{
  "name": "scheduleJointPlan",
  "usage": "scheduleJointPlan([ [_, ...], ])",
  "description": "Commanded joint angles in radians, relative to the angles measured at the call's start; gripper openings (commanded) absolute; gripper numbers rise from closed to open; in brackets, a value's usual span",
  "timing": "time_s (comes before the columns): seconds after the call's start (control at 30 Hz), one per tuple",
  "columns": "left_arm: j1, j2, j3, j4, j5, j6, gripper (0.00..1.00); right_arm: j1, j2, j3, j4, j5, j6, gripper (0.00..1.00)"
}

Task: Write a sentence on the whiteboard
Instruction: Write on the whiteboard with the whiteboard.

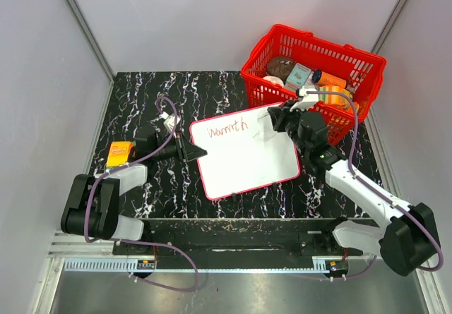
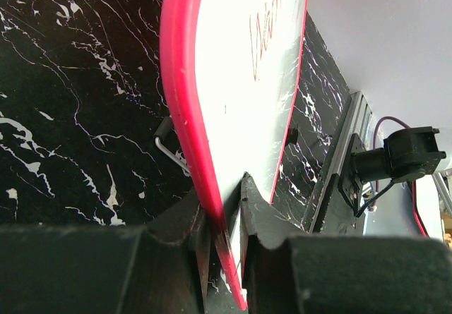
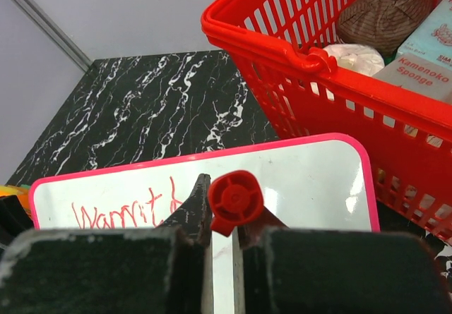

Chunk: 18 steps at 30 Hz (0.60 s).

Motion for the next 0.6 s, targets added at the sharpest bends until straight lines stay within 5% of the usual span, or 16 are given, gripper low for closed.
scheduleJointPlan([
  [0.0, -0.017, 0.007, -0.002, -0.006, -0.133, 0.172, 0.00, -0.006, 0.026, 0.045, 0.038, -0.014, -0.009, 0.00],
  [0.57, -0.017, 0.008, -0.004, -0.006, -0.131, 0.172, 0.00, -0.006, 0.093, 0.063, 0.070, 0.008, 0.011, 0.00],
])
